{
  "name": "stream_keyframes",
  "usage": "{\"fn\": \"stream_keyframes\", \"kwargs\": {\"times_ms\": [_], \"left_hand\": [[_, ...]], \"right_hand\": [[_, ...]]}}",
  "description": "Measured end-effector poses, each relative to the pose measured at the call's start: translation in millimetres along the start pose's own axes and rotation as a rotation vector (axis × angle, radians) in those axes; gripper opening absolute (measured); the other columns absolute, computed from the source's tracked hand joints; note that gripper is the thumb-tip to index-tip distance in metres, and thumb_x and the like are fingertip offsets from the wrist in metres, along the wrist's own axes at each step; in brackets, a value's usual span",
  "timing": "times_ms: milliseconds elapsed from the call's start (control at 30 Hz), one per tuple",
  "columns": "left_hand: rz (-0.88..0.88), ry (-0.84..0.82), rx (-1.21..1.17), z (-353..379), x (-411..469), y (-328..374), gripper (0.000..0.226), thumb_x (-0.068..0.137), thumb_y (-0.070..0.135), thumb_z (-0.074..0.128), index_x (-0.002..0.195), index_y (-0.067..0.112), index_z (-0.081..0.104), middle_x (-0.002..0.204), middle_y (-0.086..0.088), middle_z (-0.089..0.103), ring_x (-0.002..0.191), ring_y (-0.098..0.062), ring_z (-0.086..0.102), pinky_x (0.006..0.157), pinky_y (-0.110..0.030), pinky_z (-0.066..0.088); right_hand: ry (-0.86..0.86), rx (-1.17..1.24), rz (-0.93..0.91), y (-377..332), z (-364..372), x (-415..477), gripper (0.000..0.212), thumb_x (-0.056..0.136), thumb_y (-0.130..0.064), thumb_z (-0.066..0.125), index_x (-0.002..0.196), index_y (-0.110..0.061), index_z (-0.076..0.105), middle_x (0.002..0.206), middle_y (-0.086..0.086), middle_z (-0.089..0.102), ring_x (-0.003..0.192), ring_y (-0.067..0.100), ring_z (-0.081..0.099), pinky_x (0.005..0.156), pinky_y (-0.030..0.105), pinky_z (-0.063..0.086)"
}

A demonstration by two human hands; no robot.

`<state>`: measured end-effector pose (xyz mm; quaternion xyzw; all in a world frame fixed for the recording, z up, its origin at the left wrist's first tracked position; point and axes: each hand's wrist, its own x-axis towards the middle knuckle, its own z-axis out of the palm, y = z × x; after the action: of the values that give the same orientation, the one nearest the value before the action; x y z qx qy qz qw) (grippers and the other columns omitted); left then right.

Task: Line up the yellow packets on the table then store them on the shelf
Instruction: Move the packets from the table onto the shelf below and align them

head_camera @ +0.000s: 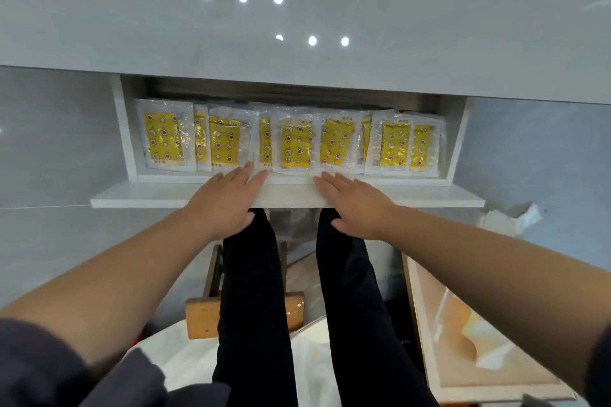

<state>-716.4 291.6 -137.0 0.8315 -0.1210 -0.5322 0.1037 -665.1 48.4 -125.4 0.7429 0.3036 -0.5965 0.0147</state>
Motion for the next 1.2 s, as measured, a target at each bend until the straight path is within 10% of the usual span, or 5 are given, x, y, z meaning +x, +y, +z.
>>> {"fn": "stream_keyframes", "kwargs": {"times_ms": [267, 633, 1033, 1200], "left_hand": [[-0.088, -0.009, 0.165, 5.9, 5.3, 12.6, 0.060, 0.088, 0.004, 0.056, 0.142, 0.011, 0.032, 0.155, -0.018, 0.021, 0.140, -0.030, 0.030, 0.102, -0.039, 0.041], [-0.164, 0.052, 0.156, -35.4, 12.6, 10.1, 0.061, 0.083, -0.006, 0.055, 0.138, 0.007, 0.032, 0.158, -0.018, 0.013, 0.140, -0.032, 0.030, 0.098, -0.040, 0.042], [-0.193, 0.331, 0.200, -63.0, 26.7, -3.8, 0.055, 0.079, -0.005, 0.059, 0.130, 0.011, 0.045, 0.128, -0.013, 0.056, 0.105, -0.032, 0.059, 0.082, -0.036, 0.043], [0.041, 0.689, 0.416, -69.5, 23.0, -9.7, 0.045, 0.065, -0.006, 0.071, 0.106, 0.011, 0.061, 0.115, -0.010, 0.057, 0.106, -0.030, 0.049, 0.082, -0.042, 0.035]], "right_hand": [[0.077, -0.045, 0.128, 1.0, -6.2, 7.2, 0.053, 0.085, -0.002, 0.052, 0.134, -0.015, 0.040, 0.127, 0.003, 0.050, 0.106, 0.028, 0.057, 0.068, 0.036, 0.046], [0.134, -0.018, 0.167, 5.8, -32.3, 15.3, 0.071, 0.086, 0.006, 0.054, 0.148, -0.016, 0.027, 0.161, 0.006, 0.012, 0.145, 0.028, 0.021, 0.103, 0.046, 0.044], [0.348, -0.002, 0.196, 16.9, -66.5, 19.6, 0.074, 0.081, 0.013, 0.050, 0.145, -0.019, 0.034, 0.151, 0.009, 0.035, 0.133, 0.032, 0.040, 0.099, 0.041, 0.041], [0.712, -0.465, 0.109, 31.1, -70.1, 4.8, 0.091, 0.058, 0.005, 0.073, 0.138, -0.023, 0.039, 0.127, 0.010, 0.047, 0.108, 0.030, 0.048, 0.083, 0.042, 0.039]]}}
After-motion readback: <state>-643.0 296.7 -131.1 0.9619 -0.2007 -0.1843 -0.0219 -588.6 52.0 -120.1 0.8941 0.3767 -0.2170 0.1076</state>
